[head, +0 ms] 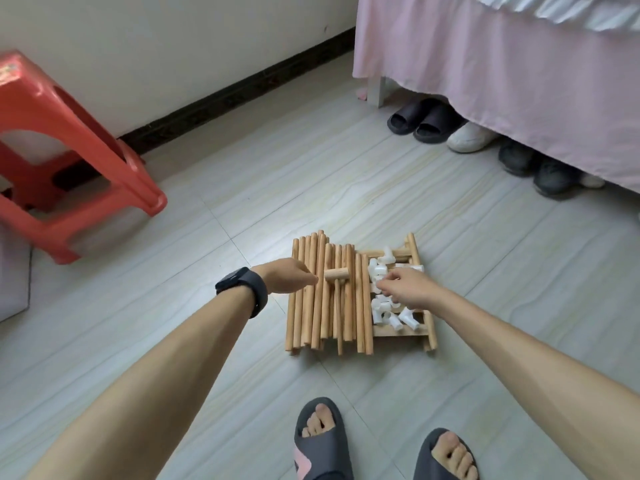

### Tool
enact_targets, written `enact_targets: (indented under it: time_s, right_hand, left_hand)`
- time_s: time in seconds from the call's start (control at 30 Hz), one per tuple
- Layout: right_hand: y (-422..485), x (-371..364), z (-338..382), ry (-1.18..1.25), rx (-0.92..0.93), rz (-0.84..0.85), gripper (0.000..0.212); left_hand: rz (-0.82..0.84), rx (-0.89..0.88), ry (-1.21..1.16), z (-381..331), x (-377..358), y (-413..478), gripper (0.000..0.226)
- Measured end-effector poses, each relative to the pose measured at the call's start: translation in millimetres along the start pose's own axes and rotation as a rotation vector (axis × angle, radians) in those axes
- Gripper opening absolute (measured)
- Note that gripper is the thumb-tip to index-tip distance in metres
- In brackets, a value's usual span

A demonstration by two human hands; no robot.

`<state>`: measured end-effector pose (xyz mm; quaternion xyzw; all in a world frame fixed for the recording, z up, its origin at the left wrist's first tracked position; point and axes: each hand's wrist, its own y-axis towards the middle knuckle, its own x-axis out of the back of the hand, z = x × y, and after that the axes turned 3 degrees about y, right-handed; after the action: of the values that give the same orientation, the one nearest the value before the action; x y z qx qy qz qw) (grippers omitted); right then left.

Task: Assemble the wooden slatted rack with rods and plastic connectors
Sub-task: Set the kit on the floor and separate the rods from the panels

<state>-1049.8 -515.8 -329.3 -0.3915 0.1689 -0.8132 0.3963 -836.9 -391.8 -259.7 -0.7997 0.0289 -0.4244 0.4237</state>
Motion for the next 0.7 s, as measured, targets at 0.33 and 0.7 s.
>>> enact_targets:
  time_s: [0.33, 0.7]
  right_hand:
    - [12, -78, 6, -0.484, 0.087, 0.097, 0.033]
    - [53, -128, 3, -0.571, 0.110, -0.184, 0.038]
  left_hand:
    - [-0.133, -0.060, 0.161, 35, -39, 23, 0.041]
    - [-0.115, -0.103, 0.153, 62, -119, 70, 0.058]
